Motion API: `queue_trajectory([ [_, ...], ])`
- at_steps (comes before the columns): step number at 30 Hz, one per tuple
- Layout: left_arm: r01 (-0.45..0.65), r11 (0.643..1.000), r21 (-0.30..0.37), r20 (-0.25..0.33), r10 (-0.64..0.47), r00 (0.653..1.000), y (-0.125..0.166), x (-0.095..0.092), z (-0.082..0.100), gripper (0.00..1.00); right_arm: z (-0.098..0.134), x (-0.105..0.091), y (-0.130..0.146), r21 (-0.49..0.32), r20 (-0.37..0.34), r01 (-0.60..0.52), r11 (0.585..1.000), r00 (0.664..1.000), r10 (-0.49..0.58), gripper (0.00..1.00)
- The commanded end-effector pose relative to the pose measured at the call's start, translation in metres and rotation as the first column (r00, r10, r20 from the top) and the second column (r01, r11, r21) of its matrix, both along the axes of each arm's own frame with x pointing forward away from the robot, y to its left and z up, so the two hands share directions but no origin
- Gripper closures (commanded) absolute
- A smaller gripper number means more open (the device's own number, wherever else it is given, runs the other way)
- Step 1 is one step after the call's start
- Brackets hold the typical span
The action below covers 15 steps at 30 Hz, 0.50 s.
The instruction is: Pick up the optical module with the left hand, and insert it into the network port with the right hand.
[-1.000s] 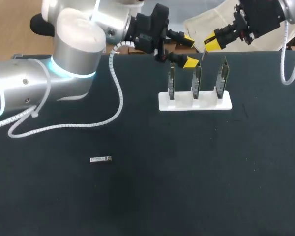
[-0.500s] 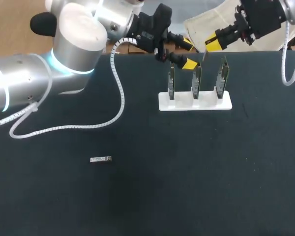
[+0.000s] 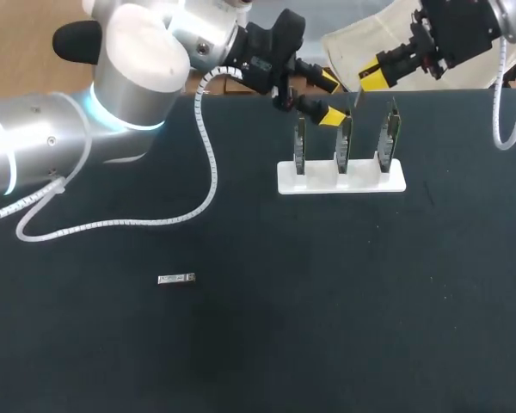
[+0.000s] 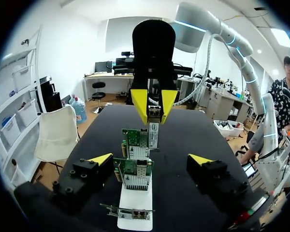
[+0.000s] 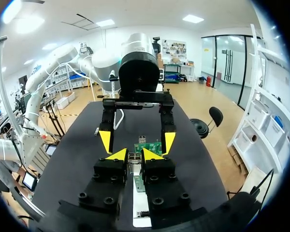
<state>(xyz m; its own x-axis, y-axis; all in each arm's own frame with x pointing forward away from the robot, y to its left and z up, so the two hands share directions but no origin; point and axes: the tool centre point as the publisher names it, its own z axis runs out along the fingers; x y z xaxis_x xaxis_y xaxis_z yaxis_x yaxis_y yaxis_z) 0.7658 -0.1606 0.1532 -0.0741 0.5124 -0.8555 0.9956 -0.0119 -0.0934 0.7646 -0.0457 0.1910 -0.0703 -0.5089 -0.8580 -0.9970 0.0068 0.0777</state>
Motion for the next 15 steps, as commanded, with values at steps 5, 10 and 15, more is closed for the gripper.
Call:
queue_trajectory([
  [5, 0.007, 1.000, 0.016, -0.011, -0.006, 1.000, -0.0009, 0.0027, -0.0024, 0.00, 0.0011, -0.0019, -0.0017, -0.004, 0.005, 0.005, 1.000, 1.000, -0.005, 1.00],
  [10, 0.004, 1.000, 0.018, -0.013, -0.004, 1.000, 0.0000, 0.0044, -0.0028, 0.00, 0.0010, -0.0015, -0.0015, -0.002, 0.004, 0.005, 1.000, 1.000, -0.005, 1.00],
  [15, 0.008, 1.000, 0.014, -0.015, -0.007, 1.000, 0.0005, 0.0047, -0.0030, 0.00, 0.0008, -0.0004, -0.0010, -0.001, 0.004, 0.004, 1.000, 1.000, -0.004, 1.00],
])
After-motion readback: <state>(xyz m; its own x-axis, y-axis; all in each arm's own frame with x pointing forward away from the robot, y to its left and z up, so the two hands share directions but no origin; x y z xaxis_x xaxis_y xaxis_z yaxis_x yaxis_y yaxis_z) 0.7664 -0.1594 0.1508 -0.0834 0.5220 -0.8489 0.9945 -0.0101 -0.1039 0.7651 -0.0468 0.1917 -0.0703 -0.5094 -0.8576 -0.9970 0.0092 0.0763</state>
